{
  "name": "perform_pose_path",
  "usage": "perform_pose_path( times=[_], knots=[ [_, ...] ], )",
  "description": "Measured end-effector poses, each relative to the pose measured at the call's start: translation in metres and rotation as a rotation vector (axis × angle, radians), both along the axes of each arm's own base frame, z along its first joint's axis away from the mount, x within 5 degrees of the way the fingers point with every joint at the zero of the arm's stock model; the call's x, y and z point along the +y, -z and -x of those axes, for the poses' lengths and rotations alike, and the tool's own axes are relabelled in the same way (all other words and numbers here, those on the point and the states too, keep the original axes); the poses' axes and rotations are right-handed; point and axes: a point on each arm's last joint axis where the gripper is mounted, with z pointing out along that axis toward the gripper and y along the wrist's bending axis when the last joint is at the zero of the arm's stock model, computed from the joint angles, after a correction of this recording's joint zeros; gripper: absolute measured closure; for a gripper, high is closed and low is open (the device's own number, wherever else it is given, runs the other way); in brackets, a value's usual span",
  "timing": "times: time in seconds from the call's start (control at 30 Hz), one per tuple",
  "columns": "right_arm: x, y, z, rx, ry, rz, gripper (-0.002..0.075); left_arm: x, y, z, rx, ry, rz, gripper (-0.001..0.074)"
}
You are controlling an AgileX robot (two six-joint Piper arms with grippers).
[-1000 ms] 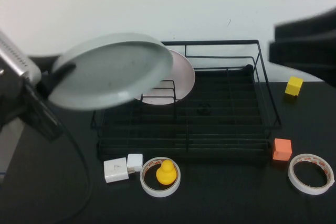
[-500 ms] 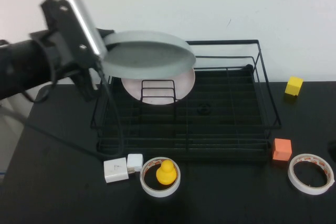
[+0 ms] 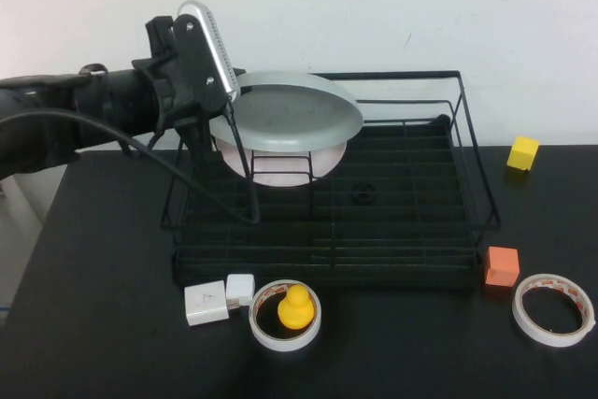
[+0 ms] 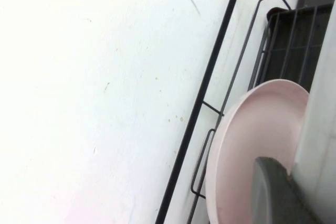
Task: Place plate on rack
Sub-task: Place the plate on the rack
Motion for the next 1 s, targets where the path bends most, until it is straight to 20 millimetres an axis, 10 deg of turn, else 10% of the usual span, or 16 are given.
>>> perform_pose_path(
  times=[1.0],
  knots=[
    [-0.002,0.001,0.001,0.012,0.031,0.011,0.0725,-0.009,0.057,-0.046,0.085,-0.011,-0.028,0.0651]
  ],
)
